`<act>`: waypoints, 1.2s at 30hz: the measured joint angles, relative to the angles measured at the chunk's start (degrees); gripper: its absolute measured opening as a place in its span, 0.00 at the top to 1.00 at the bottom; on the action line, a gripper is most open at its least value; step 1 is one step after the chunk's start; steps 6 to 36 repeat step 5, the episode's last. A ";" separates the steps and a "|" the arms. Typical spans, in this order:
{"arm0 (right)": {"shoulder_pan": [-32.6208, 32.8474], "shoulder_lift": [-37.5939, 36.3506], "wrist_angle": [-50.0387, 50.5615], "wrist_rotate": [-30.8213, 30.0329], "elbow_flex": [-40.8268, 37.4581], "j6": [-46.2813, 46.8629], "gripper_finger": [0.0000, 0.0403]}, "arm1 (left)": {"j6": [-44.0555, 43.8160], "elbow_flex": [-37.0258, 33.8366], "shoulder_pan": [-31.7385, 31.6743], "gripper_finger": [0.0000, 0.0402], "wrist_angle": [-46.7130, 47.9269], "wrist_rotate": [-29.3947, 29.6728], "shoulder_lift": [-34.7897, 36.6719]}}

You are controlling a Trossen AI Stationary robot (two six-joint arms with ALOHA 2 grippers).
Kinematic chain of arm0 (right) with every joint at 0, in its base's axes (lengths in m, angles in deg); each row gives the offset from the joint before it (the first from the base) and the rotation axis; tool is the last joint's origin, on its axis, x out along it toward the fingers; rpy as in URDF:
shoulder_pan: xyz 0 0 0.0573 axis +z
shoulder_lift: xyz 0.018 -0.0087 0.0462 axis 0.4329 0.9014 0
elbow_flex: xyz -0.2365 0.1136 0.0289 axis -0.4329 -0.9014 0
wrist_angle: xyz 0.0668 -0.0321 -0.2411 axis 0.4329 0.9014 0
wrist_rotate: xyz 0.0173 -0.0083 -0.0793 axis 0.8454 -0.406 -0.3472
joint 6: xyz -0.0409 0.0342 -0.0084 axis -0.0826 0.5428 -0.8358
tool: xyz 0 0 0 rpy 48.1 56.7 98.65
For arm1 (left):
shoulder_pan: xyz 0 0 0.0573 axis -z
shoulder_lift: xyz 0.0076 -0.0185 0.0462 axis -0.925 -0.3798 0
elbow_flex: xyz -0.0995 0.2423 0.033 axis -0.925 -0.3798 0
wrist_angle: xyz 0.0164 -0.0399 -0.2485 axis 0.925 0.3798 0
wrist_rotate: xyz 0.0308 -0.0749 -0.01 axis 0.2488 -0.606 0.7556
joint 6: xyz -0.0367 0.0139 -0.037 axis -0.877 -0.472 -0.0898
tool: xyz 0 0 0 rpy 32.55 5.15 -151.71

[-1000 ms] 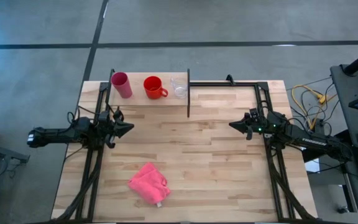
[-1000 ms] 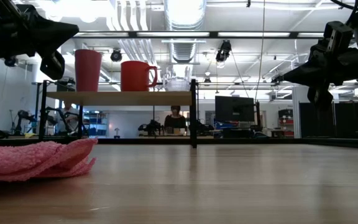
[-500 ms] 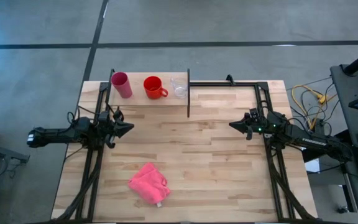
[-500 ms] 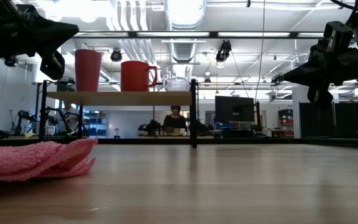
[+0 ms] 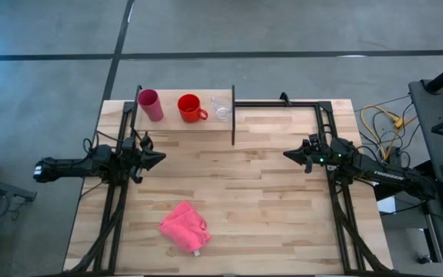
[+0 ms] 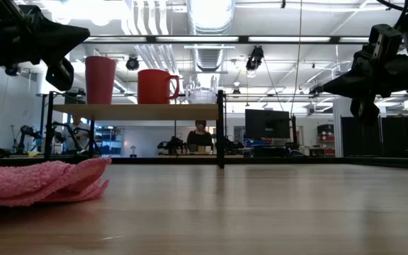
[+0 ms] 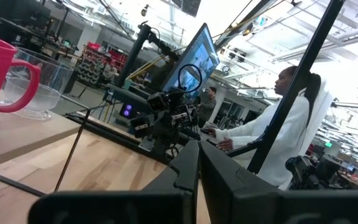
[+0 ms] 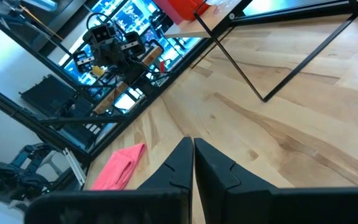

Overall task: Stack small to large cups/mugs on shelf
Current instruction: Return to Home Position

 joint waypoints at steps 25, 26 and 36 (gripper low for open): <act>-0.01 0.00 0.02 0.01 0.00 0.02 0.98 | 0.00 0.00 0.01 1.00 -0.02 0.01 -0.01; -0.01 0.00 0.02 0.01 0.00 0.02 0.98 | 0.00 0.00 0.01 1.00 -0.02 0.01 -0.01; -0.01 0.00 0.02 0.01 0.00 0.02 0.98 | 0.00 0.00 0.01 1.00 -0.02 0.01 -0.01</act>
